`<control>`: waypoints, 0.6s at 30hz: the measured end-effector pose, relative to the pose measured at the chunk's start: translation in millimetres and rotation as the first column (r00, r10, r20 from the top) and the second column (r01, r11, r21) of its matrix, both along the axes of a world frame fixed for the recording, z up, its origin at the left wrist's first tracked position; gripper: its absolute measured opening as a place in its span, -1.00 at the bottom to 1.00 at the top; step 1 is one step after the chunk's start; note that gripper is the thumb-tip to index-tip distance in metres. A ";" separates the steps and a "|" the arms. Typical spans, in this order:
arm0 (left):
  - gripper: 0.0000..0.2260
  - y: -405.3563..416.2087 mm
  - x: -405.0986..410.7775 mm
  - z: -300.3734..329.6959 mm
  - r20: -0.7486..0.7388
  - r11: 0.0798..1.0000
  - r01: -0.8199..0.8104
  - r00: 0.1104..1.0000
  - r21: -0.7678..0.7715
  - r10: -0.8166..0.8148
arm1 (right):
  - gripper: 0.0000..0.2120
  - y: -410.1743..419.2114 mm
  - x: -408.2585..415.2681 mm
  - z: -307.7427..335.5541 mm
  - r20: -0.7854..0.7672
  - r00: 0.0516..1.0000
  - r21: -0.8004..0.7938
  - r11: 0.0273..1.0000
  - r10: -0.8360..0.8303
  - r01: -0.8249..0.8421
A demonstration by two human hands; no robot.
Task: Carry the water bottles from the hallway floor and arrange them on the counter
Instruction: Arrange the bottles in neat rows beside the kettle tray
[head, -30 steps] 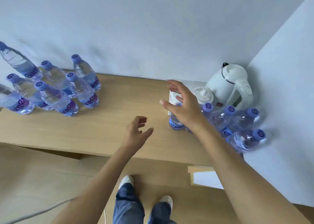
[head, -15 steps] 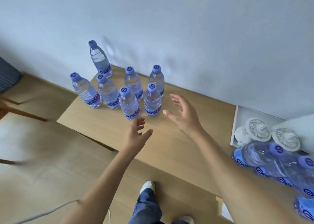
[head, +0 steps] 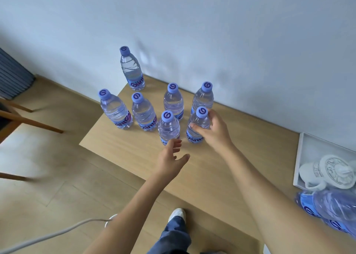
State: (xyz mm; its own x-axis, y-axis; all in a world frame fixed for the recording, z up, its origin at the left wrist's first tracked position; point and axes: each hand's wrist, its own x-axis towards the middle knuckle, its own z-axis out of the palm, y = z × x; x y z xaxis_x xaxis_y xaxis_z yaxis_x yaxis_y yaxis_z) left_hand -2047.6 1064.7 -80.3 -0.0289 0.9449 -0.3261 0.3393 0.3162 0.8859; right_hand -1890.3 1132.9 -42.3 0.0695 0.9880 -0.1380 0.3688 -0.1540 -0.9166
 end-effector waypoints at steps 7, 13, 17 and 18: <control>-0.62 6.4 4.5 -6.0 -0.019 0.998 0.062 0.998 -0.007 -0.062 | -0.64 -1.2 1.4 2.2 0.028 0.999 0.026 0.999 -0.025 0.024; -0.44 4.9 18.4 -5.5 -0.103 0.976 0.206 0.975 0.070 -0.199 | -0.77 -16.8 10.9 30.0 0.107 0.992 0.058 0.997 -0.061 0.055; -0.25 6.2 36.9 13.6 -0.143 0.942 0.223 0.971 0.252 -0.191 | -0.65 -28.1 18.4 70.8 0.181 0.978 0.133 0.988 -0.105 0.081; -0.22 7.5 42.1 19.8 -0.143 0.934 0.208 0.975 0.292 -0.173 | -0.61 -30.2 19.7 82.2 0.200 0.973 0.145 0.986 -0.113 0.085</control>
State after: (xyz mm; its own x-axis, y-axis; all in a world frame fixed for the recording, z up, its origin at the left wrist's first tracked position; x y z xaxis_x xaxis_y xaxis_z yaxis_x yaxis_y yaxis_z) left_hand -2005.5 1072.3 -60.4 0.1413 0.9895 -0.0287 0.4704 -0.0416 0.8815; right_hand -1870.5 1102.7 39.9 0.1807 0.9833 0.0232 0.5415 -0.0798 -0.8369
